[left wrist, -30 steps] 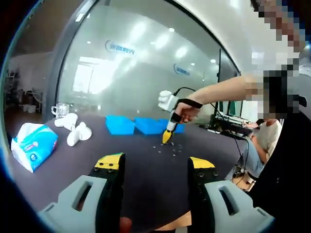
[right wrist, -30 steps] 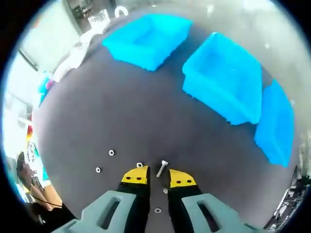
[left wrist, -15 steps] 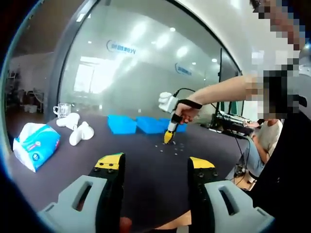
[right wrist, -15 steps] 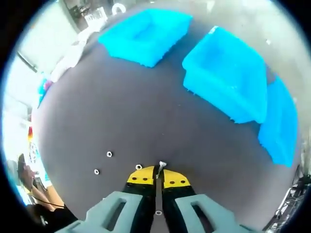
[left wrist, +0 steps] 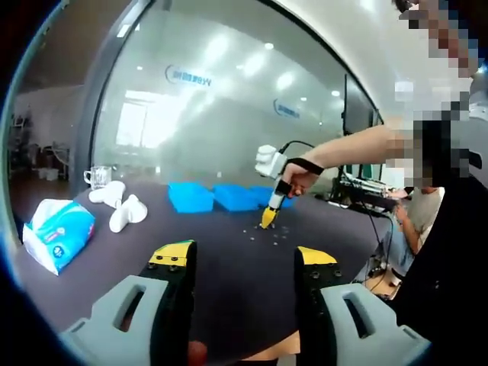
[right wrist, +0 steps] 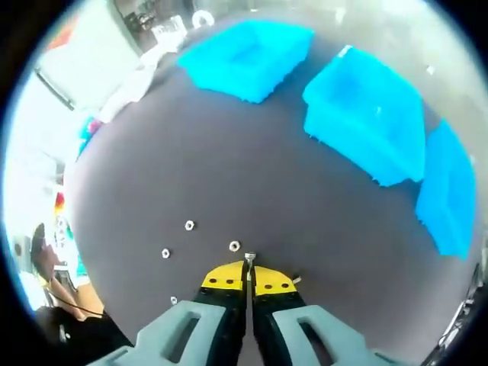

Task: Sort the screws, nuts, and washers into the corresponding bins

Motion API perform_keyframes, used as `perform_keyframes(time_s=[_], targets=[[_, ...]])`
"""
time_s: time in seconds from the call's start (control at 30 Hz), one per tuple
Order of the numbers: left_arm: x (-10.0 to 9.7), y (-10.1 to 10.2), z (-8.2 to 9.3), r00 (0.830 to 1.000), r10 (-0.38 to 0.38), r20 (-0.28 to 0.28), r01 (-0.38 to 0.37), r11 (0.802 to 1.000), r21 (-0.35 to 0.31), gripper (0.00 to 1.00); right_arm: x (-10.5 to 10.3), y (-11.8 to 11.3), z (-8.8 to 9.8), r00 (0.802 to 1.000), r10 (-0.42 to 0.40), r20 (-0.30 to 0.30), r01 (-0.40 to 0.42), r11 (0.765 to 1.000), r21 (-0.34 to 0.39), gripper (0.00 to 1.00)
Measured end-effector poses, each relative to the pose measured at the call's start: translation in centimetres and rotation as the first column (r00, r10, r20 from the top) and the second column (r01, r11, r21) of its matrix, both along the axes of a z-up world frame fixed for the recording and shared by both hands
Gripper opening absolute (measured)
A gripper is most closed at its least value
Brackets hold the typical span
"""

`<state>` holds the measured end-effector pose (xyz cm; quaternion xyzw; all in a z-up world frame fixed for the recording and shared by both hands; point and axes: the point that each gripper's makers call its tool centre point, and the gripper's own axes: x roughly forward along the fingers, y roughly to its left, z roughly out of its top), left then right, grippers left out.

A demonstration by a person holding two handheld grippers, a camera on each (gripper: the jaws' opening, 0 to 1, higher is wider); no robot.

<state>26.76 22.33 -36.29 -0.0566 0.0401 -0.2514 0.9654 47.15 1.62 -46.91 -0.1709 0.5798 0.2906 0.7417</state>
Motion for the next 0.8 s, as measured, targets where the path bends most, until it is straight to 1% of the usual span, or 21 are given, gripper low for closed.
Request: perform_keyframes(time_s=[0.07, 0.1, 0.13, 0.17, 0.23, 0.27, 0.3, 0.33, 0.4, 0.47, 0.5, 0.53, 0.57, 0.6, 0.63, 0.67, 0.7, 0.73, 0.77, 0.8], targets=[[0.0, -0.2, 0.1, 1.000, -0.002, 0.001, 0.002, 1.000, 0.002, 0.51, -0.5, 0.2, 0.6, 1.000, 0.010, 0.017, -0.011, 0.999, 0.044, 0.00], [0.0, -0.3, 0.1, 1.000, -0.003, 0.002, 0.002, 1.000, 0.003, 0.51, -0.4, 0.4, 0.9, 1.000, 0.008, 0.029, -0.010, 0.997, 0.070, 0.00], [0.0, -0.3, 0.2, 1.000, -0.004, 0.003, 0.004, 1.000, 0.003, 0.51, -0.5, 0.4, 1.3, 0.999, 0.009, 0.043, -0.013, 0.996, 0.089, 0.00], [0.1, -0.4, 0.3, 1.000, -0.005, 0.004, 0.005, 1.000, 0.002, 0.51, -0.5, 0.5, 1.7, 0.997, 0.014, 0.071, -0.023, 0.993, 0.115, 0.00], [0.1, -0.6, 0.4, 1.000, -0.008, 0.006, 0.008, 1.000, 0.005, 0.51, -0.9, 0.3, 2.3, 0.996, -0.001, 0.092, -0.014, 0.987, 0.163, 0.00], [0.1, -0.7, 0.5, 1.000, -0.008, 0.007, 0.008, 1.000, 0.005, 0.51, -0.7, 0.1, 2.8, 0.990, 0.000, 0.139, -0.025, 0.983, 0.180, 0.00], [0.2, -0.7, 0.6, 1.000, -0.008, 0.008, 0.008, 1.000, 0.007, 0.51, -0.7, 0.0, 3.2, 0.985, -0.013, 0.174, -0.024, 0.977, 0.211, 0.00], [0.2, -0.8, 0.7, 1.000, -0.008, 0.010, 0.008, 1.000, 0.008, 0.51, -0.7, -0.1, 3.7, 0.979, -0.032, 0.202, -0.021, 0.967, 0.255, 0.00], [0.2, -0.9, 0.9, 1.000, -0.009, 0.013, 0.009, 1.000, 0.007, 0.51, -1.0, -1.0, 4.2, 0.967, -0.063, 0.247, -0.015, 0.953, 0.301, 0.00], [0.3, -1.0, 1.0, 1.000, -0.010, 0.017, 0.010, 1.000, 0.009, 0.51, -0.8, -1.8, 5.1, 0.945, -0.087, 0.316, -0.028, 0.939, 0.344, 0.00], [0.3, -1.1, 1.1, 1.000, -0.011, 0.017, 0.011, 1.000, 0.009, 0.51, -0.9, -2.5, 5.5, 0.928, -0.097, 0.359, -0.039, 0.935, 0.352, 0.00], [0.3, -1.2, 1.1, 1.000, -0.013, 0.017, 0.013, 1.000, 0.011, 0.51, -1.0, -2.7, 6.2, 0.911, -0.144, 0.386, -0.029, 0.913, 0.407, 0.00], [0.3, -1.3, 1.2, 1.000, -0.014, 0.017, 0.014, 1.000, 0.014, 0.51, -1.7, -3.3, 6.4, 0.904, -0.151, 0.399, -0.035, 0.906, 0.422, 0.00], [0.3, -1.4, 1.2, 1.000, -0.015, 0.017, 0.015, 1.000, 0.016, 0.51, -1.9, -3.8, 6.8, 0.885, -0.163, 0.435, -0.046, 0.901, 0.431, 0.00], [0.3, -1.5, 1.3, 1.000, -0.017, 0.017, 0.017, 1.000, 0.017, 0.51, -2.4, -4.5, 7.1, 0.864, -0.178, 0.471, -0.049, 0.901, 0.430, 0.00], [0.4, -1.7, 1.4, 1.000, -0.020, 0.019, 0.019, 1.000, 0.019, 0.51, -2.6, -5.1, 7.6, 0.838, -0.178, 0.515, -0.067, 0.904, 0.422, 0.00], [0.4, -1.9, 1.5, 1.000, -0.023, 0.020, 0.022, 1.000, 0.022, 0.51, -3.0, -5.4, 8.2, 0.809, -0.206, 0.550, -0.072, 0.894, 0.442, 0.00], [0.5, -2.0, 1.5, 1.000, -0.023, 0.021, 0.022, 0.999, 0.026, 0.51, -3.4, -5.9, 8.8, 0.786, -0.227, 0.576, -0.077, 0.888, 0.454, 0.00], [0.5, -2.0, 1.6, 0.999, -0.023, 0.023, 0.023, 0.999, 0.030, 0.51, -3.9, -6.3, 9.0, 0.772, -0.232, 0.591, -0.084, 0.885, 0.457, 0.00], [0.5, -2.0, 1.7, 0.999, -0.024, 0.025, 0.023, 0.999, 0.032, 0.51, -4.3, -7.0, 10.0, 0.731, -0.279, 0.622, -0.078, 0.872, 0.483, 0.00]])
